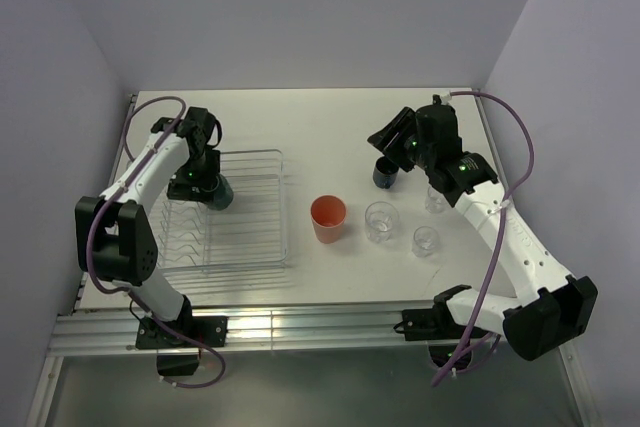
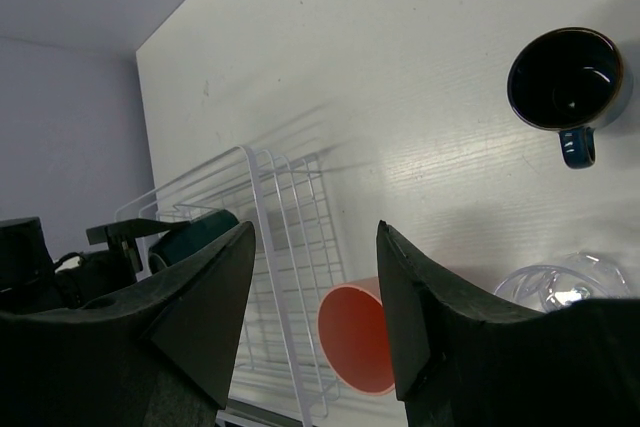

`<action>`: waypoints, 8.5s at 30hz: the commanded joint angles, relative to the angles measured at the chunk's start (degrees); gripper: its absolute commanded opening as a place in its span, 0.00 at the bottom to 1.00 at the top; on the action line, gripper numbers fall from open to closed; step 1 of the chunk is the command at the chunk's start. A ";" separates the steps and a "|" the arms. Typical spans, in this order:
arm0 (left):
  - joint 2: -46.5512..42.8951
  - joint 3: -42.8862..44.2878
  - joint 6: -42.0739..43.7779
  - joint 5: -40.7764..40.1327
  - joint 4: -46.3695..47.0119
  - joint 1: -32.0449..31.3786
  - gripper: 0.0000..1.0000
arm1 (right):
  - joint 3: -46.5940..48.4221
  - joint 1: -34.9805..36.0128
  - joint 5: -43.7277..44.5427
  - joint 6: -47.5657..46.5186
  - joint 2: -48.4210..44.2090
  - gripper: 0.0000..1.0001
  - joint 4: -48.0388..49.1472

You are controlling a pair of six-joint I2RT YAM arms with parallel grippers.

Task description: Load the cups into the dish rack

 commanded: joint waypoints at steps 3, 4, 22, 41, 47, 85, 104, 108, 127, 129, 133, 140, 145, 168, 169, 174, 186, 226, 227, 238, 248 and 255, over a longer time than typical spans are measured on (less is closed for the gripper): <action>-0.33 -0.19 0.71 0.91 2.40 1.20 0.00 | 2.43 0.10 0.17 -0.40 0.08 0.60 1.35; 0.11 0.16 0.97 0.91 2.58 1.20 0.00 | 2.51 0.10 0.08 -0.40 0.08 0.60 1.35; 0.38 -0.27 4.75 1.25 7.32 1.29 0.89 | 1.46 0.10 -1.85 -0.75 0.17 0.60 2.93; -4.28 -2.91 6.25 0.03 11.02 1.29 0.99 | 0.76 0.19 -3.52 -1.90 -0.01 0.60 4.08; -7.53 -5.02 8.45 -0.59 13.22 1.29 0.99 | 0.85 0.80 -1.94 -2.86 -0.27 0.61 3.64; -40.75 -14.24 56.26 17.06 30.70 1.12 0.85 | 4.01 34.89 22.67 -17.01 12.55 0.52 -5.86; -41.72 -18.64 57.93 21.30 33.26 1.12 0.84 | 5.41 38.07 19.86 -17.98 24.85 0.46 -6.29; -41.63 -19.26 57.84 21.21 33.52 1.12 0.84 | 6.21 38.07 20.03 -18.24 26.79 0.34 -7.08; -38.30 -26.37 50.47 55.46 65.97 1.55 0.98 | 11.42 21.03 -9.58 -21.50 2.20 0.00 -1.50; -37.51 -28.31 46.25 60.72 73.04 1.56 0.99 | 9.82 18.13 -16.32 -19.66 -0.35 0.00 1.51; -34.00 -29.72 41.50 65.49 83.69 1.47 0.99 | 5.96 12.94 -27.50 -14.48 -2.82 0.00 11.77; -31.88 -30.16 36.22 67.18 94.87 0.24 0.99 | 5.42 11.70 -36.65 -5.78 -1.24 0.00 22.87; -30.83 -29.10 38.06 66.12 92.67 -1.87 0.99 | 5.85 11.52 -39.37 -2.43 1.21 0.00 28.24; -32.93 -28.75 38.69 64.10 91.78 -5.30 0.87 | -2.05 6.51 -45.36 13.30 5.35 0.00 52.14; -32.85 -28.84 38.07 64.27 92.14 -5.39 0.84 | -2.40 6.43 -45.71 14.44 5.61 0.00 53.11; -32.76 -29.01 37.36 64.28 93.02 -5.65 0.75 | -4.68 6.25 -47.73 19.63 7.37 0.00 62.06; -37.14 -22.88 40.61 60.32 82.23 -5.74 0.00 | -7.77 6.34 -41.95 13.07 3.87 0.34 53.51; -22.30 -8.80 64.70 -1.46 34.04 -14.88 0.00 | -2.76 5.99 -4.75 -11.04 -6.34 0.69 11.55; -21.78 -9.15 64.26 -3.38 34.22 -15.05 0.00 | -2.84 5.99 -4.84 -11.21 -6.51 0.69 11.55; -16.24 -11.70 63.56 -9.38 38.61 -17.34 0.00 | -4.34 6.07 -5.19 -11.22 -6.95 0.70 12.78; -12.11 -14.86 61.71 -14.64 42.31 -19.27 0.00 | -5.57 6.07 -5.37 -11.30 -7.74 0.70 13.39; -9.47 -15.92 61.18 -16.67 43.45 -20.59 0.03 | -5.83 6.07 -5.37 -11.39 -7.83 0.70 13.57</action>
